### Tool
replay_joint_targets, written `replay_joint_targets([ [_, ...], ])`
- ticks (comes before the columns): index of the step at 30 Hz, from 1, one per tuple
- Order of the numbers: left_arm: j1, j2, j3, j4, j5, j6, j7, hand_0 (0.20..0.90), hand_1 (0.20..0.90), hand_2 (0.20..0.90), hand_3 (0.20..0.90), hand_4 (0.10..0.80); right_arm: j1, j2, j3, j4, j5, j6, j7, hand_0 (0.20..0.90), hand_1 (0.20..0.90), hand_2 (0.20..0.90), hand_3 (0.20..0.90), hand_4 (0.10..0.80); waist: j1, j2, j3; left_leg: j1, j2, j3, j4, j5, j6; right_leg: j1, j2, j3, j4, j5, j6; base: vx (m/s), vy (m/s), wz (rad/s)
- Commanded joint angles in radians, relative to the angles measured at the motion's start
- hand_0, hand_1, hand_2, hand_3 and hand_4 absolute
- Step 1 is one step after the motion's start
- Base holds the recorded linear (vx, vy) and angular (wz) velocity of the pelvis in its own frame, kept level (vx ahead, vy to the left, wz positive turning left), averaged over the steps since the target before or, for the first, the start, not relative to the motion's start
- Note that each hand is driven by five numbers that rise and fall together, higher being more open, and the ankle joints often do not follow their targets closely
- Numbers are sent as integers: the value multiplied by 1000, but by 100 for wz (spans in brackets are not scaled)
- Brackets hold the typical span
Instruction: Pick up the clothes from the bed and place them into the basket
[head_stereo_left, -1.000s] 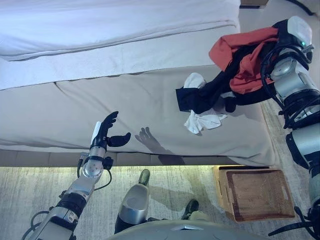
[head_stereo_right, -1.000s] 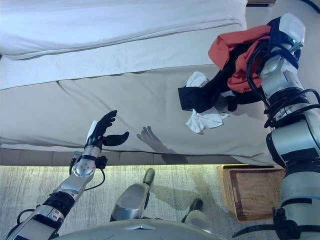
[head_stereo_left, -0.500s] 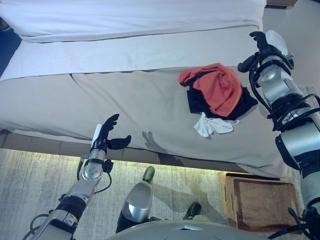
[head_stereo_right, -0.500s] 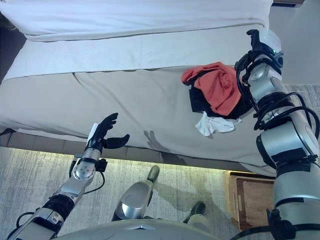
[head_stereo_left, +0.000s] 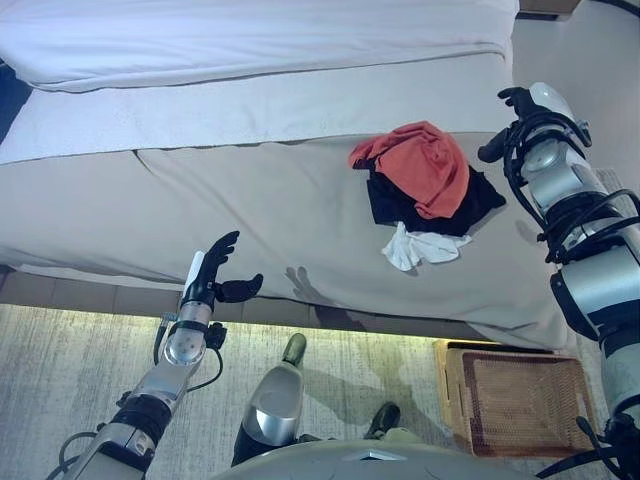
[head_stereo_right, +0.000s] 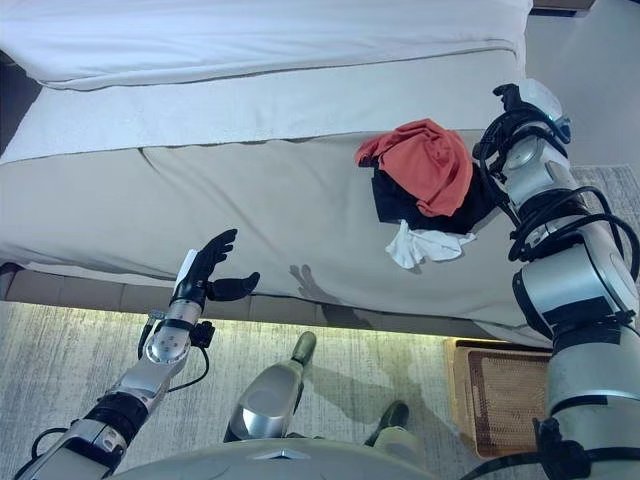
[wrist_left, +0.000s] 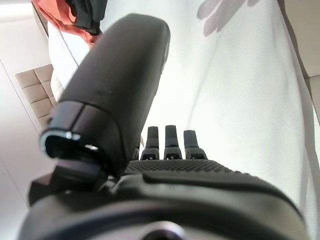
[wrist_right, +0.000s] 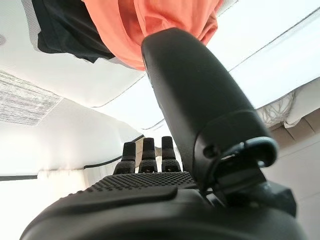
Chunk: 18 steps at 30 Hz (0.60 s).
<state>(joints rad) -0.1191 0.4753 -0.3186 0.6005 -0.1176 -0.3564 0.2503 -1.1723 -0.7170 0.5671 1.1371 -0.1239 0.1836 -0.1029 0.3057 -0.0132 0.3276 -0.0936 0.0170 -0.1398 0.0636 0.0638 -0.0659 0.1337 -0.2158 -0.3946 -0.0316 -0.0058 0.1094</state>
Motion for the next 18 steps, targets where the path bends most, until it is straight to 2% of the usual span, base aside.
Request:
replay_joint_targets([
  [1,-49,34,-35,-96,-27,-137,53,900,900,900,900,800,-88,-36,94,-15,-48,-50,-59,900,900,900,900,800,26,13,-15,-32,48,39,9,-46,2,-96,-93,25,193,-41,-8,-125,36,4],
  [7,-78,23,-36,-155,-55,-173,90,900,900,900,900,800,-100,-8,105,-2,-54,-37,-100,900,900,900,900,800,41,46,71,-109,22,22,69,-49,10,-164,-110,22,249,-49,-20,-105,30,3],
  [8,-94,25,-35,-190,-64,-179,106,900,900,900,900,800,-127,2,110,4,-68,-25,-108,900,900,900,900,800,46,59,110,-156,1,16,125,-61,18,-207,-121,25,303,-62,-26,-132,35,8],
  [11,-98,34,-33,-254,-68,-187,141,900,900,900,900,800,-183,11,127,16,-83,-2,-113,900,900,900,900,800,52,83,181,-237,-28,28,256,-115,34,-305,-147,58,466,-122,-34,-135,81,5],
  [14,-99,41,-37,-298,-83,-167,168,900,900,900,900,800,-202,27,139,30,-84,19,-129,900,900,900,900,800,55,96,192,-318,-47,32,344,-153,58,-390,-156,77,565,-154,-49,-58,69,6],
  [18,-100,50,-45,-343,-79,-172,196,900,900,900,900,800,-222,31,150,54,-108,55,-157,900,900,900,900,800,59,112,192,-415,-63,33,421,-186,81,-488,-162,90,653,-159,-59,-49,21,8],
])
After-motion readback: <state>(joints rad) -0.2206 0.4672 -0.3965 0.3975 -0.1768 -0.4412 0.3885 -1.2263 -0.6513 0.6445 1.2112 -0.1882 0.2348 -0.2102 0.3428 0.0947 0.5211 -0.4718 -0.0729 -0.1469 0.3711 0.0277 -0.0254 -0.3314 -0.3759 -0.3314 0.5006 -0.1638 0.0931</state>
